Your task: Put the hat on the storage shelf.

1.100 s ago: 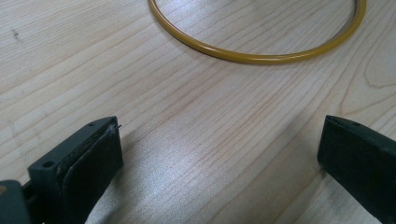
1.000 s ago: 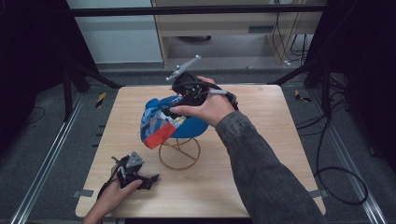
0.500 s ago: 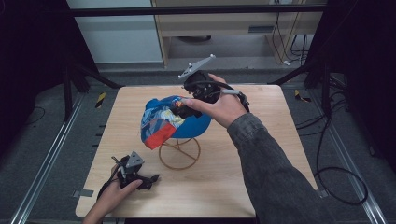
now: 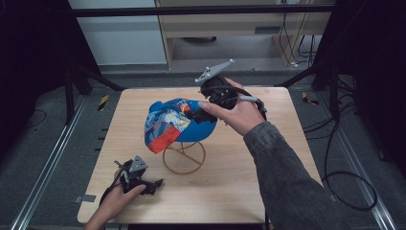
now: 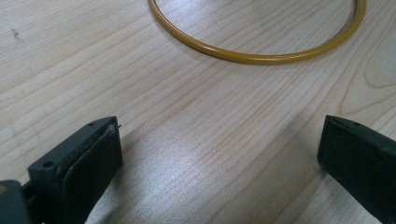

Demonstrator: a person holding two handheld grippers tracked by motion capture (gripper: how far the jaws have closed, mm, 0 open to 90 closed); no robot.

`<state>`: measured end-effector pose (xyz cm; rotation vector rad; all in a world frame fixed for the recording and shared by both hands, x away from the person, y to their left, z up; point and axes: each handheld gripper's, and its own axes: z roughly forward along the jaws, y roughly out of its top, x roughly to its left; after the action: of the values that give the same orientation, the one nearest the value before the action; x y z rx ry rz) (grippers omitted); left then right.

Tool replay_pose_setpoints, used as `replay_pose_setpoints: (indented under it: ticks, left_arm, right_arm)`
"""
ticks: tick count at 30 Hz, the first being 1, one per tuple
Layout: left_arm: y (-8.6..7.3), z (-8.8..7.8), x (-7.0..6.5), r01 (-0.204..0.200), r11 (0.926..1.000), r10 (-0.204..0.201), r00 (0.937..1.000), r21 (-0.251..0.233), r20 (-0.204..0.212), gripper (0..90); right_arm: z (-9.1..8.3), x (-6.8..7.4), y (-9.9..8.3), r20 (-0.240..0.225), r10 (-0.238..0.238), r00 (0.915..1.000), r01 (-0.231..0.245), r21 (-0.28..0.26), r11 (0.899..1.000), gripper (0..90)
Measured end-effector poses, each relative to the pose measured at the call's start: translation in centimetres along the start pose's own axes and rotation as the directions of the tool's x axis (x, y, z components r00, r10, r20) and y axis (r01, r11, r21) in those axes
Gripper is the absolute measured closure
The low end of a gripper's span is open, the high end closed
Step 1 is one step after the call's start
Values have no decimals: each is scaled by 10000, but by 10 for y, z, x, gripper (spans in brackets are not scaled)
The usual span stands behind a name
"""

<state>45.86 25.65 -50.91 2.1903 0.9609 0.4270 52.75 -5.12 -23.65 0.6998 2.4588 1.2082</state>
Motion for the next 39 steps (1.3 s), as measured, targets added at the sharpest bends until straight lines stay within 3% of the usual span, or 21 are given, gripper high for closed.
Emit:
replay_pose_setpoints:
  ticks: [6,20,39]
  left_arm:
    - [0,0,0,-35,10000,35,10000,25,8,0]
    - [0,0,0,-35,10000,35,10000,-6,13,0]
    - [0,0,0,-2,10000,3,10000,-10,28,0]
  right_arm:
    - [-11,-5,-10,94,149,9998,-151,253,9996,109]
    - [-47,-24,-38,765,468,9960,-472,29,9989,109]
    - [-71,-43,-80,1438,937,9852,-898,-339,9954,116]
